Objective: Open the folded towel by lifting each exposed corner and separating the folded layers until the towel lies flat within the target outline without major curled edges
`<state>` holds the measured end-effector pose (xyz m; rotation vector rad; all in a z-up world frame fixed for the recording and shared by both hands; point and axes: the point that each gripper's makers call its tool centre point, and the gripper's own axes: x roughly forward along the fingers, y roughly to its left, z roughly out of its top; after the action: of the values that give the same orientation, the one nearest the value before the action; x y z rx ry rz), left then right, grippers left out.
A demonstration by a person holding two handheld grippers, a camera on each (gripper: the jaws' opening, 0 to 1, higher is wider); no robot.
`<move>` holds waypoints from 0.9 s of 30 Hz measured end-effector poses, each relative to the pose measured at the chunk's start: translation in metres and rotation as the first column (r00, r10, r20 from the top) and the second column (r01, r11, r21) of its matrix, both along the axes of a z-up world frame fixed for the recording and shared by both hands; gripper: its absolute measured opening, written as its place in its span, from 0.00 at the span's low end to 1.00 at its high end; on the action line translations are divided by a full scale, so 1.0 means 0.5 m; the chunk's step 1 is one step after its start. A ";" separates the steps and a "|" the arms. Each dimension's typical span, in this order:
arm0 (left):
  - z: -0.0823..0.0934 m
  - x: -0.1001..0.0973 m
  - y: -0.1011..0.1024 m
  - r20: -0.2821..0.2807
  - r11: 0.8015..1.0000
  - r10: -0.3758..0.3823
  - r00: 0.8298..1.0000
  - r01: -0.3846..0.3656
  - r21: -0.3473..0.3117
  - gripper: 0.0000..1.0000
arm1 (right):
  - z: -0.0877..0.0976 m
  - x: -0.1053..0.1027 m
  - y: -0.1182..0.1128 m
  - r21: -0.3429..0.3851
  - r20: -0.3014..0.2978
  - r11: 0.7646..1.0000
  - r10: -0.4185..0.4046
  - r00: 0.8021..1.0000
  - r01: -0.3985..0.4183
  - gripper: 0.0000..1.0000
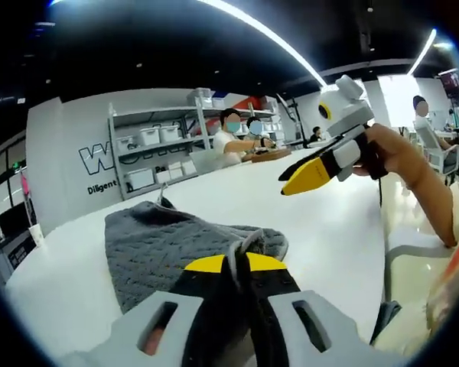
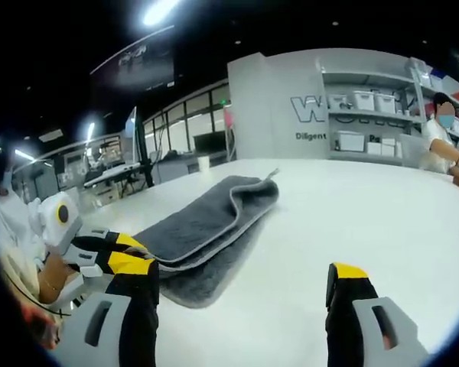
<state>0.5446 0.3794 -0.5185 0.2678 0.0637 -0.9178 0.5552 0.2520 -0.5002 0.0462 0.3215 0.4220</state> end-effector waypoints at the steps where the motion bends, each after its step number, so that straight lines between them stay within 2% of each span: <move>1: -0.001 -0.001 -0.001 -0.015 1.000 -0.001 1.000 0.001 0.000 0.05 | 0.000 0.000 0.000 0.000 0.000 1.000 0.001 1.000 -0.001 0.90; 13: 0.015 0.006 0.005 -0.084 0.996 0.019 0.996 -0.026 -0.085 0.04 | 0.000 0.001 -0.001 -0.002 0.000 1.000 0.001 1.000 -0.001 0.90; 18: 0.026 0.015 0.015 -0.092 0.990 0.037 0.995 -0.049 -0.132 0.04 | -0.004 0.001 0.000 -0.011 -0.005 1.000 0.004 1.000 -0.004 0.90; 22: 0.048 0.033 0.033 -0.101 0.975 0.080 0.992 -0.098 -0.197 0.04 | -0.005 -0.001 0.002 -0.011 -0.007 1.000 0.006 1.000 -0.006 0.90; 27: 0.074 0.062 0.069 -0.162 0.938 0.124 0.979 -0.169 -0.302 0.04 | -0.008 -0.001 0.001 -0.012 -0.012 1.000 0.006 1.000 -0.006 0.90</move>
<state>0.5756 0.4137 -0.4816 -0.0984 0.0657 -0.7827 0.5546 0.2527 -0.5041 0.0356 0.3357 0.4261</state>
